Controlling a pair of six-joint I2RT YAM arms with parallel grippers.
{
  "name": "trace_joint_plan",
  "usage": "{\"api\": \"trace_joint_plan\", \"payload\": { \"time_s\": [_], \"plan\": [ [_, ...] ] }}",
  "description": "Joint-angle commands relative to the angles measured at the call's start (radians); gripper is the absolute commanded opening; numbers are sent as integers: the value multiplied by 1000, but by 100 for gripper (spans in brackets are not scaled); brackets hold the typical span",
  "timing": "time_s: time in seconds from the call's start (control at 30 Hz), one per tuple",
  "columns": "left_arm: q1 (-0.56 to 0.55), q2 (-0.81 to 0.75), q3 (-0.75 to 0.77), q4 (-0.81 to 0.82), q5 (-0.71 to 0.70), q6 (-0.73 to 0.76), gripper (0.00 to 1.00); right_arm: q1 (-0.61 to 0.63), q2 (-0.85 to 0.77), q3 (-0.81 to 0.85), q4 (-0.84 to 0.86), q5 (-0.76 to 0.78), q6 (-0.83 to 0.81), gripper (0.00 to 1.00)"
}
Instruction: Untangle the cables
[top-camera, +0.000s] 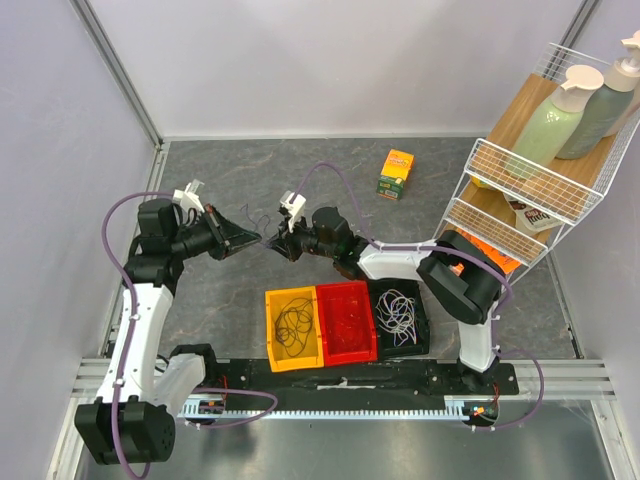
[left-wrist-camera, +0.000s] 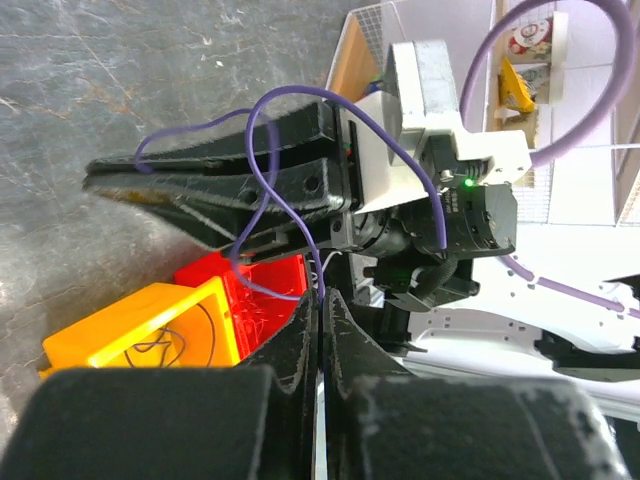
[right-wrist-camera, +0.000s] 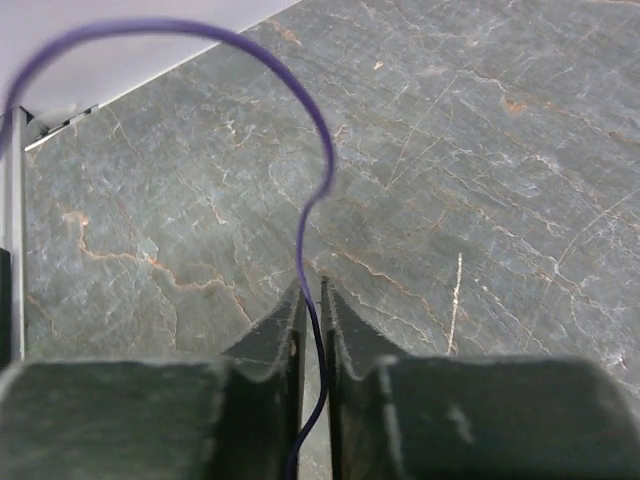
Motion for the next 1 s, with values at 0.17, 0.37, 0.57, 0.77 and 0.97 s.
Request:
{"api": "trace_joint_plan", "payload": {
  "time_s": [0.17,0.37,0.57,0.77,0.97],
  "plan": [
    [-3,-155,178,-205,-442,144,2,1,-125,-99,68,335,-60,0],
    [-3,-325,193,-261,-778,139,2,1,-251,-220,114,664,-85,0],
    [-4,-382,227,-366,-1146,32,2,0,-360,-321,184,557,-226,0],
    [-4,-348,267,-362,-1179,24,2,1,-331,-265,108,245,-287,0],
    [-4,-324,281,-267,-936,126,2,1,-311,-167,-44,-111,-339,0]
  ]
}}
